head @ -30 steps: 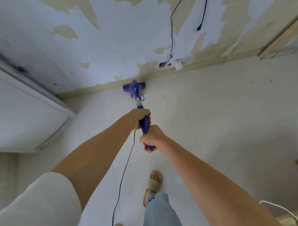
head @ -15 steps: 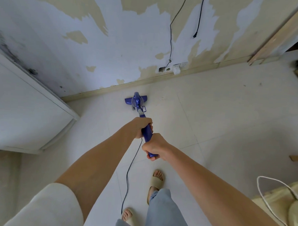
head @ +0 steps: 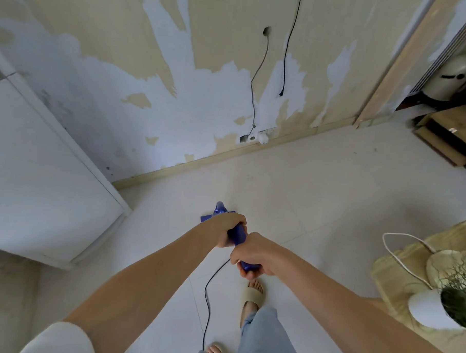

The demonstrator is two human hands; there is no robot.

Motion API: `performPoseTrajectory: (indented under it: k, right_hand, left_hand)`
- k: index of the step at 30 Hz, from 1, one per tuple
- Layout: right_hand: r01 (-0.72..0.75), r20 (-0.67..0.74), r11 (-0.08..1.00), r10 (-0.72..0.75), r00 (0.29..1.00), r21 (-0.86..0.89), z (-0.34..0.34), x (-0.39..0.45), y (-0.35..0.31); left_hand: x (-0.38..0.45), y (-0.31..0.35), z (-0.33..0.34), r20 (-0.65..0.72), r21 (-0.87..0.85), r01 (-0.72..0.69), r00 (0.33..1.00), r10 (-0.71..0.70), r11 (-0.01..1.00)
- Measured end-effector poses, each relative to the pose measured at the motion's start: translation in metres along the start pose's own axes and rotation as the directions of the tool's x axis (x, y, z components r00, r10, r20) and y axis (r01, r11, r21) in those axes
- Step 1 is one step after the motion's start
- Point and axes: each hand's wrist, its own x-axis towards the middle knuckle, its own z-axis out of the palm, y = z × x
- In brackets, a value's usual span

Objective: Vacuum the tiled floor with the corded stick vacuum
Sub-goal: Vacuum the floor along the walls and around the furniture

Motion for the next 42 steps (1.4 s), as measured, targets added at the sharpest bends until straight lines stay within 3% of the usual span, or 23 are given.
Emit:
performPoseTrajectory:
  k: [7, 13, 21, 29, 36, 42]
  right_hand:
    - [0.001, 0.030, 1.000, -0.001, 1.000, -0.012, 0.013, -0.033, 0.008]
    - [-0.025, -0.090, 0.984, 0.010, 0.996, -0.175, 0.016, -0.028, 0.005]
    - [0.011, -0.126, 0.961, -0.047, 0.991, -0.278, 0.010, 0.019, -0.008]
    - [0.067, -0.042, 0.967, -0.080, 0.996, -0.245, -0.037, 0.098, -0.064]
    - [0.048, 0.023, 0.978, -0.044, 0.999, -0.205, -0.101, 0.180, -0.122]
    - [0.047, 0.080, 0.980, -0.032, 0.996, -0.196, -0.119, 0.227, -0.150]
  left_hand:
    - [-0.029, -0.022, -0.003, 0.070, -0.019, 0.006, 0.998, -0.005, 1.000]
    - [-0.027, -0.023, -0.006, 0.087, -0.011, 0.016, 0.996, -0.015, 1.000]
    - [0.005, 0.000, -0.019, 0.037, -0.205, 0.014, 0.999, -0.006, 0.979]
    - [0.063, 0.079, -0.026, -0.065, -0.208, -0.022, 0.998, 0.009, 0.978]
    - [0.129, 0.171, -0.016, -0.103, -0.314, -0.025, 0.995, -0.008, 0.949]
    - [0.164, 0.210, -0.024, -0.182, -0.312, -0.073, 0.983, 0.016, 0.947]
